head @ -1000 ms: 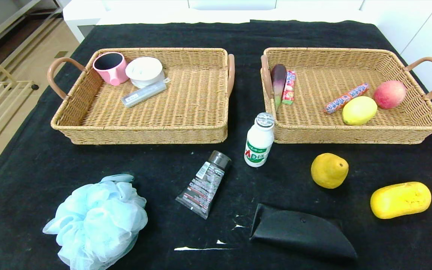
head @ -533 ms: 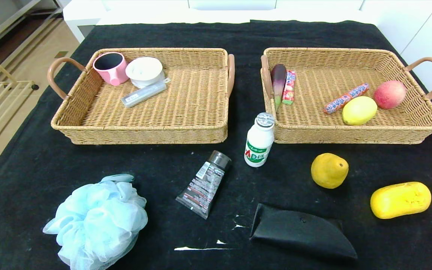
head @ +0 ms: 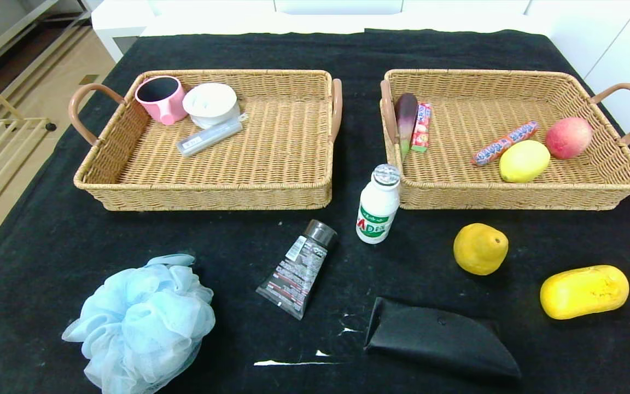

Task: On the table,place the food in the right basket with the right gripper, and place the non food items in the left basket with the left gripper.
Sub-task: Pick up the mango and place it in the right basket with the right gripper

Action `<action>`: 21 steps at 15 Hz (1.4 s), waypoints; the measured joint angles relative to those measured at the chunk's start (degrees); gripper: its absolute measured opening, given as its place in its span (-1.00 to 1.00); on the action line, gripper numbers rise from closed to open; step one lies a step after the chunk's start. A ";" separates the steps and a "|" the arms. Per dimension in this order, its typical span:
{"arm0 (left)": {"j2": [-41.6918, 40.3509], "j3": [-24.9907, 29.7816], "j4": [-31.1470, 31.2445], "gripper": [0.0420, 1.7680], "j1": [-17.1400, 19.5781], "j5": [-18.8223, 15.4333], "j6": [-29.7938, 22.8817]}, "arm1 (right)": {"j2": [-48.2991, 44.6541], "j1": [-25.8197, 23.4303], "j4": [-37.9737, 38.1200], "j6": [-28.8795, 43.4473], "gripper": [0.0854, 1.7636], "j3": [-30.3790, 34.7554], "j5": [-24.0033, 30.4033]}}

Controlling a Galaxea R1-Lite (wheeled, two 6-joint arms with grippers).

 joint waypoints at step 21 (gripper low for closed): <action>37.46 -17.80 -5.74 0.94 -23.32 -2.54 4.63 | 22.82 17.86 -1.11 -0.20 0.94 -10.58 -7.96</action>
